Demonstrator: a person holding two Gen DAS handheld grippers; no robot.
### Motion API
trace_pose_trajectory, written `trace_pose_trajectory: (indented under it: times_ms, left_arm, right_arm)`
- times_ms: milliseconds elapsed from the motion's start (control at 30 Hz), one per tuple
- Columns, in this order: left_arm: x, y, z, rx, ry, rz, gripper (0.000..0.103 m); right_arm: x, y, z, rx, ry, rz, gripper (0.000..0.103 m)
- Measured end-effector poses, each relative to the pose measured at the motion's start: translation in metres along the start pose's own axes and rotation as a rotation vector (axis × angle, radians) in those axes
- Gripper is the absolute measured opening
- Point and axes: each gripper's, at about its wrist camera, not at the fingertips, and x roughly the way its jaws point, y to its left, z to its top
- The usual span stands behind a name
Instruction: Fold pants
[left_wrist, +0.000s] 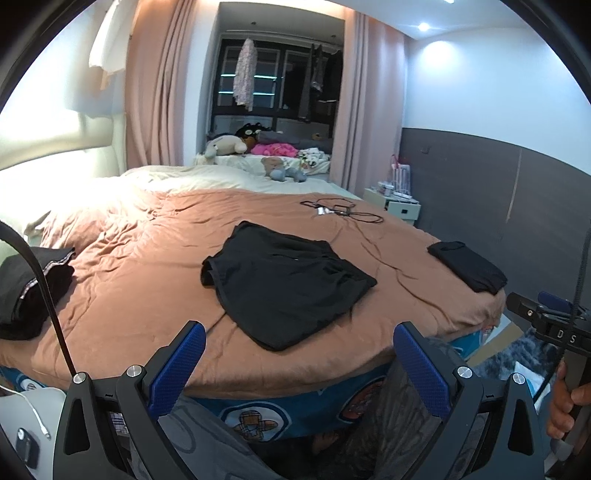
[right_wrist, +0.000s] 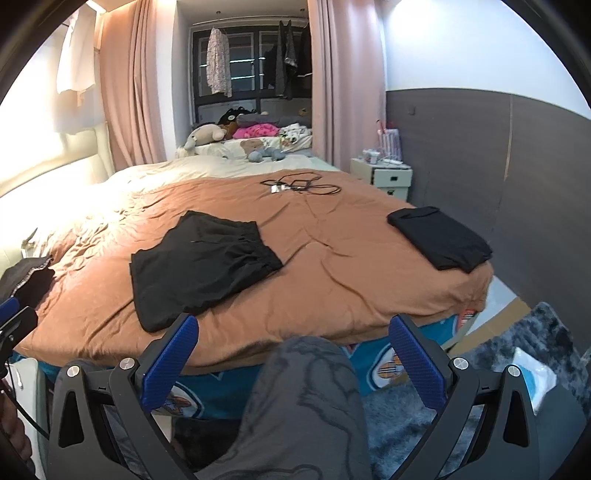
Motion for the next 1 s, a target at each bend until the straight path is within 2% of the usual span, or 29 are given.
trace_pose_trajectory:
  times_ms: [233, 433, 833, 1000]
  left_arm:
    - [0.010, 0.013, 0.016, -0.029, 0.018, 0.066, 0.103]
    - [0.019, 0.019, 0.026, -0.027, 0.030, 0.092, 0.103]
    - [0.062, 0.040, 0.034, -0.084, 0.050, 0.056, 0.102]
    - [0.095, 0.054, 0.028, -0.128, 0.120, 0.031, 0.100]
  right_arm:
    - [0.024, -0.009, 0.009, 0.014, 0.017, 0.061, 0.103]
    - [0.037, -0.021, 0.011, 0.033, 0.029, 0.085, 0.103]
    - [0.075, -0.035, 0.031, 0.038, 0.071, 0.099, 0.103]
    - [0.096, -0.041, 0.041, 0.034, 0.092, 0.087, 0.103]
